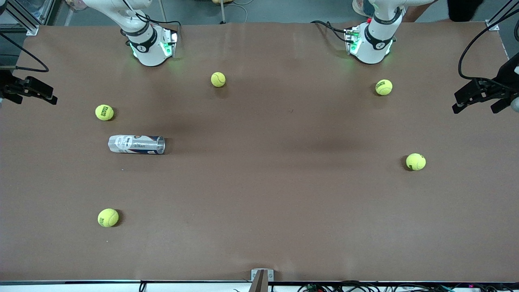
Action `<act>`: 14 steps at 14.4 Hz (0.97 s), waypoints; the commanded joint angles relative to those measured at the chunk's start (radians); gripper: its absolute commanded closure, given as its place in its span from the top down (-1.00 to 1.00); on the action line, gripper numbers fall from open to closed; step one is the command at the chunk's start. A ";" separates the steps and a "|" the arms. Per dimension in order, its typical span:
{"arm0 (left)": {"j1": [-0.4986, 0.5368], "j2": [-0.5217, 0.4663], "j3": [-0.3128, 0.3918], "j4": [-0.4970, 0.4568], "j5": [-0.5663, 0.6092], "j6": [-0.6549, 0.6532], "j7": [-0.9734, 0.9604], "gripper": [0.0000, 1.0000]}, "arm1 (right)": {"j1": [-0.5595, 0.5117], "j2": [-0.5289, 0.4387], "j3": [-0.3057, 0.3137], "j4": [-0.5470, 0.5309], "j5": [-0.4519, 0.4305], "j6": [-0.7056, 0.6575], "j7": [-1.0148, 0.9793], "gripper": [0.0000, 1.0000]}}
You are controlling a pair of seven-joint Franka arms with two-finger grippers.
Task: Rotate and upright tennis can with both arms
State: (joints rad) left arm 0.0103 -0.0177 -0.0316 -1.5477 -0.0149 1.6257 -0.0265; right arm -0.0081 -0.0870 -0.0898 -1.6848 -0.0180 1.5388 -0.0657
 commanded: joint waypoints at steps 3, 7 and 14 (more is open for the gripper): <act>0.007 -0.007 -0.001 0.014 -0.002 -0.003 0.005 1.00 | -0.024 -0.042 0.007 -0.041 0.021 -0.002 0.021 1.00; 0.007 -0.007 -0.001 0.012 -0.002 -0.009 0.013 1.00 | -0.019 -0.046 0.022 -0.039 0.021 0.000 0.024 1.00; 0.007 -0.007 -0.001 0.012 -0.002 -0.023 0.013 1.00 | -0.015 -0.043 0.028 -0.027 0.009 0.009 0.018 1.00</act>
State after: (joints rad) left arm 0.0105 -0.0177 -0.0313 -1.5425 -0.0149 1.6230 -0.0265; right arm -0.0114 -0.1043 -0.0690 -1.6914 -0.0171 1.5381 -0.0515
